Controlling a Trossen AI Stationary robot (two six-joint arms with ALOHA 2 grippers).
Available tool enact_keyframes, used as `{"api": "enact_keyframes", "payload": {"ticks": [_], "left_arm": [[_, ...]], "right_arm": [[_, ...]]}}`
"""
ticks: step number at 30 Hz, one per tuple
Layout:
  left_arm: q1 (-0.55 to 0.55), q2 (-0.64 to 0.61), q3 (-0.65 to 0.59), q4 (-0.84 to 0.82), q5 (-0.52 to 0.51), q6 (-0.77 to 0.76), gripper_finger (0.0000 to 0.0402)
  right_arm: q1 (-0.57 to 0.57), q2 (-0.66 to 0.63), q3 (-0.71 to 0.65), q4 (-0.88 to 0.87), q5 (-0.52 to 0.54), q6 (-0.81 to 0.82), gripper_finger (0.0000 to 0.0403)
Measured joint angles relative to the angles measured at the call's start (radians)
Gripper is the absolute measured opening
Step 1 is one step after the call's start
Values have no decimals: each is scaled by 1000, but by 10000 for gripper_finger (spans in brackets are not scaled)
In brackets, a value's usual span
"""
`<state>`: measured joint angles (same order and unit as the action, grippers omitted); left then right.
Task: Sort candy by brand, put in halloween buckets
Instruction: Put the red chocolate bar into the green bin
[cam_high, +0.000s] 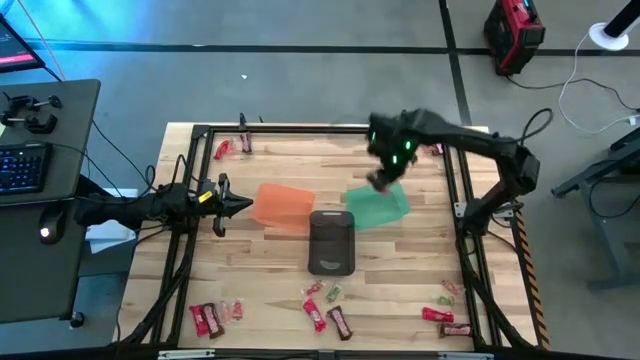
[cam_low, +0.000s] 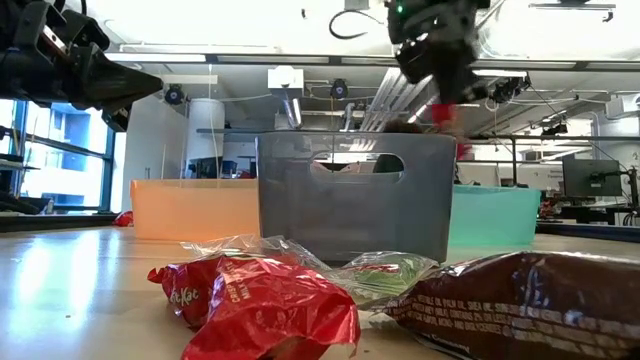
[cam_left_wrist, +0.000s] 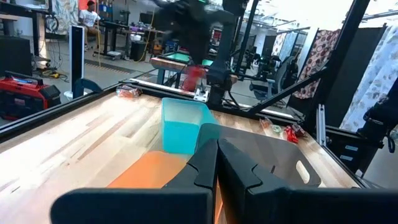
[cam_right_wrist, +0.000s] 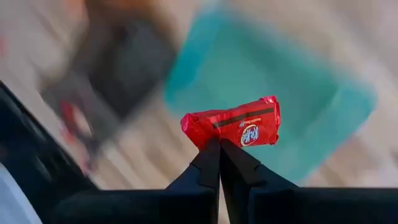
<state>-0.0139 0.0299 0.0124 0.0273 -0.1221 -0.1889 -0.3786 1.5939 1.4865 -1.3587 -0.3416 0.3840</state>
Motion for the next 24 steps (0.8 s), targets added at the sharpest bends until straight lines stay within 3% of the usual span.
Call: {"api": "enact_keyframes", "payload": {"ticks": [4, 11, 16, 19, 24], "left_arm": [[0, 0, 0, 0, 0, 0, 1], [0, 0, 0, 0, 0, 0, 1], [0, 0, 0, 0, 0, 0, 1], [0, 0, 0, 0, 0, 0, 1], [0, 0, 0, 0, 0, 0, 1]], "right_arm": [[104, 9, -62, -3, 68, 40, 0], [102, 9, -244, 158, 146, 224, 0], [112, 5, -252, 209, 280, 264, 0], [113, 4, -245, 219, 288, 247, 3], [125, 4, -245, 190, 264, 209, 59]]}}
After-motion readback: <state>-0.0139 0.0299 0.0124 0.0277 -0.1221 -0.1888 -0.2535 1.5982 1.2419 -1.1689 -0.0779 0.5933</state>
